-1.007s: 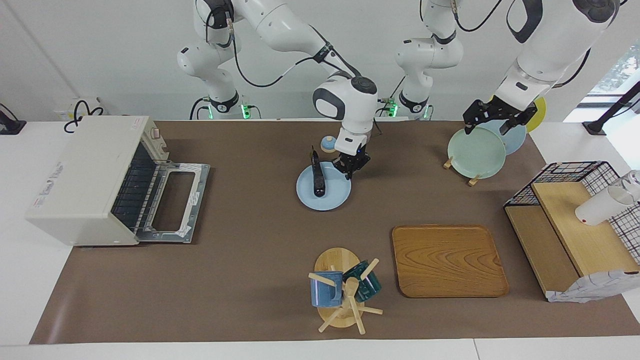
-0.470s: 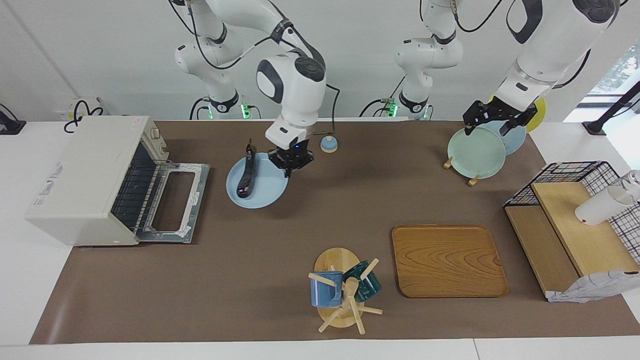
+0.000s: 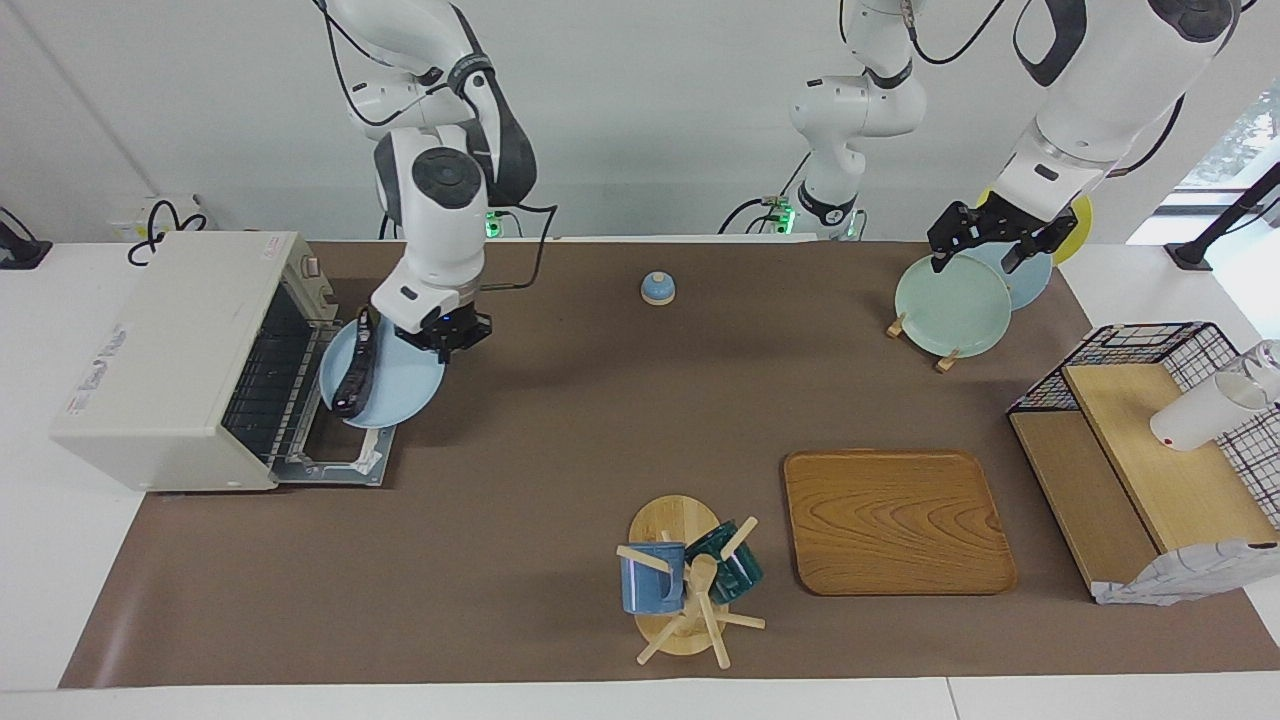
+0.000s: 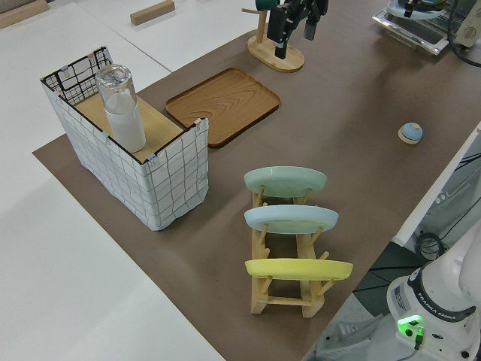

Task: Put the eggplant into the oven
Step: 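Carry the eggplant to the open oven with the right gripper, then lower the eggplant into the oven and open the right gripper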

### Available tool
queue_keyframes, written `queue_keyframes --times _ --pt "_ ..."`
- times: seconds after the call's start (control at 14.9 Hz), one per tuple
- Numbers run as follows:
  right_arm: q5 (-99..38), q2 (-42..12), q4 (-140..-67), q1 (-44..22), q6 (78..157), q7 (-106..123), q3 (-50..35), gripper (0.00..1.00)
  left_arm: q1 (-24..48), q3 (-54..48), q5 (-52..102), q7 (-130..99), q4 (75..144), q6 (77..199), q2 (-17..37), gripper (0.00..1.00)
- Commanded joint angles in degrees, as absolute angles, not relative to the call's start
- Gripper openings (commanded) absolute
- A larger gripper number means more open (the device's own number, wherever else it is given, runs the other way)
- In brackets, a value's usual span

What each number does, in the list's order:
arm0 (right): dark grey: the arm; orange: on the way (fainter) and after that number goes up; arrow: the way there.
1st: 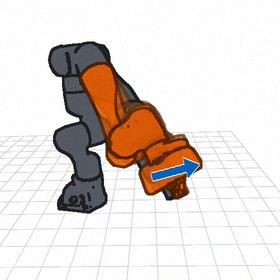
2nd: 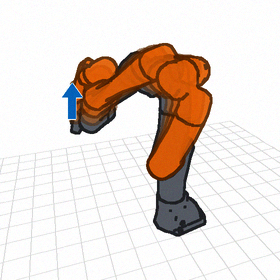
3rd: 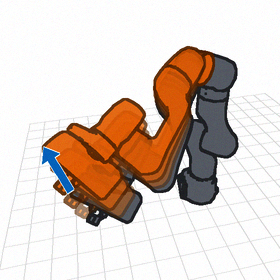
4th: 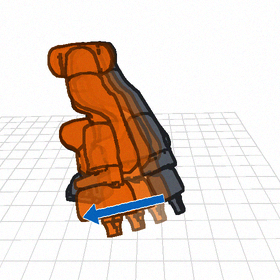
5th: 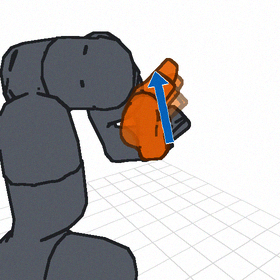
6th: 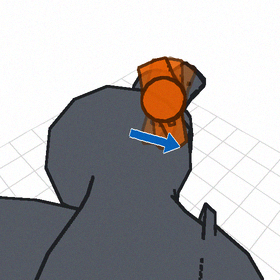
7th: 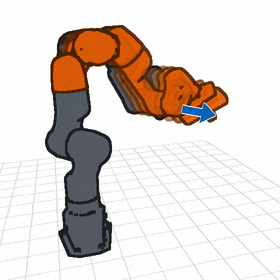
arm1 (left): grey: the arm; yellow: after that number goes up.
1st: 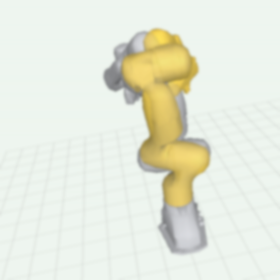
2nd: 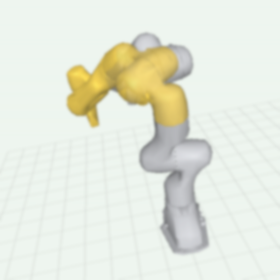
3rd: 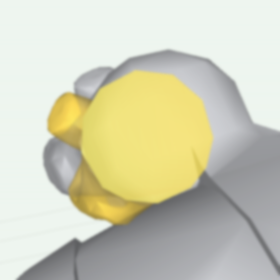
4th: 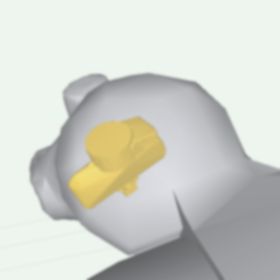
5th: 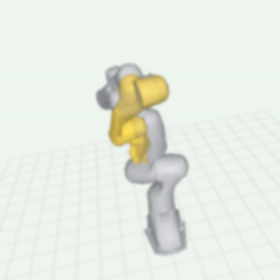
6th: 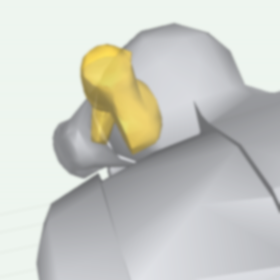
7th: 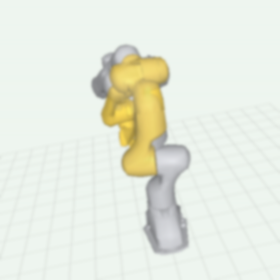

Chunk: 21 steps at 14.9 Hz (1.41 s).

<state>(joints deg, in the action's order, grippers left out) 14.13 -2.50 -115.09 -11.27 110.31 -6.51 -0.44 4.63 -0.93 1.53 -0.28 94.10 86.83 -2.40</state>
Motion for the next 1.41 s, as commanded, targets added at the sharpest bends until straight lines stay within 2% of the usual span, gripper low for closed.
queue_keyframes --times 0.0,0.27,0.54,0.74,0.94,1.07,1.34 --pt "14.1 0.0 -118.5 -4.7 110.8 1.8 -1.5 0.0 4.8 -0.7 1.1 -1.1 93.5 87.3 -2.4 1.0" --pt "13.9 0.8 -121.0 2.4 111.5 10.4 -1.5 0.0 4.5 -0.7 1.3 -0.9 93.9 86.7 -3.0 1.0" --pt "10.6 2.0 -124.1 4.0 112.3 12.1 -1.5 0.0 4.1 -0.6 1.2 -1.1 94.0 86.8 -3.4 1.0" --pt "10.5 2.4 -126.6 4.8 116.9 14.9 -1.3 0.0 1.0 -3.2 1.2 -1.2 94.0 86.6 -3.4 1.0" --pt "10.5 2.8 -128.5 6.5 120.1 17.4 -1.3 0.0 1.2 -3.3 1.2 -1.1 94.0 86.5 -3.4 1.0" --pt "10.5 2.8 -128.7 7.9 120.5 19.7 -1.3 0.08 1.1 -3.3 1.2 -0.9 94.1 86.8 -3.5 1.0" --pt "10.4 2.8 -128.2 8.0 119.5 20.2 -1.5 0.31 0.9 -3.1 1.2 -0.9 94.2 86.7 -3.5 1.0"
